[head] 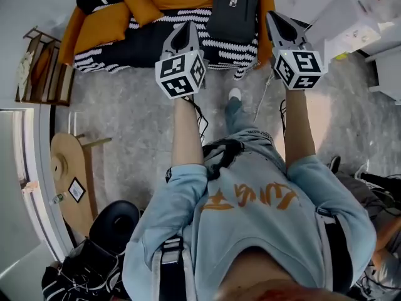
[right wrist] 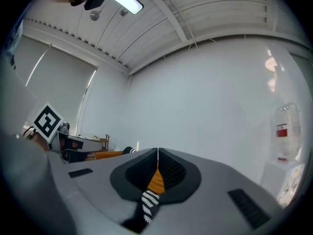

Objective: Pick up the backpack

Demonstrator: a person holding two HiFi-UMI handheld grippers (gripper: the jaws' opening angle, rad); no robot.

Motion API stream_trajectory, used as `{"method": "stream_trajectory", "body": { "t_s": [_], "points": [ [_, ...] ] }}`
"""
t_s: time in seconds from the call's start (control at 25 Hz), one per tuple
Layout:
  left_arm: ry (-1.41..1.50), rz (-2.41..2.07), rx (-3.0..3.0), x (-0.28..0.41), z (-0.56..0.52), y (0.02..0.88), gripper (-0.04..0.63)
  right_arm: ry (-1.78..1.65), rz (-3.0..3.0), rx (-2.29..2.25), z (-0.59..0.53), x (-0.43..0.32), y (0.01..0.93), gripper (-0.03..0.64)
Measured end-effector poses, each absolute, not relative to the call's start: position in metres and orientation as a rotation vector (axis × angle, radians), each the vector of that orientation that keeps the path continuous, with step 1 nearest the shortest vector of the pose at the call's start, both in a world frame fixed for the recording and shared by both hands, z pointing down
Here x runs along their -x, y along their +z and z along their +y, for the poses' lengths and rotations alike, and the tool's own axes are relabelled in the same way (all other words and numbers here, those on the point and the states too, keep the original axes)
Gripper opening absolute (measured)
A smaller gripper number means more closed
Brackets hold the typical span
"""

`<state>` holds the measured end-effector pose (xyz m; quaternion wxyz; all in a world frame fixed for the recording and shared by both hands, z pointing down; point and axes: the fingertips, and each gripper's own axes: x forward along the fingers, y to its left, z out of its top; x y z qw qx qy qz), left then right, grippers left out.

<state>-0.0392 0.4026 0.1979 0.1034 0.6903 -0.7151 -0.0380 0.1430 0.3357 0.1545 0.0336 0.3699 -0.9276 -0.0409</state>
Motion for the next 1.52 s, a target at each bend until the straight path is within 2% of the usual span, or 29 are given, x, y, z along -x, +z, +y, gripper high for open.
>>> {"method": "stream_trajectory", "body": {
  "t_s": [0.24, 0.4, 0.68, 1.12, 1.52],
  "points": [
    [-0.134, -2.055, -1.959, 0.041, 0.305, 0.236, 0.021, 0.017, -2.803, -1.129, 0.227, -0.143, 0.197, 0.028],
    [-0.011, -1.990, -1.930, 0.030, 0.248, 0.273, 0.021, 0.156, -2.768, -1.099, 0.165, -0.137, 0.237, 0.028],
    [0.111, -2.030, -1.918, 0.045, 0.171, 0.266, 0.021, 0.269, -2.825, -1.125, 0.072, -0.123, 0.240, 0.028],
    [0.189, -1.988, -1.916, 0.059, 0.120, 0.280, 0.021, 0.329, -2.802, -1.092, 0.032, -0.108, 0.264, 0.028],
    [0.214, -1.822, -1.985, 0.045, 0.029, 0.323, 0.021, 0.378, -2.627, -1.361, -0.044, -0.168, 0.292, 0.028]
  ]
}}
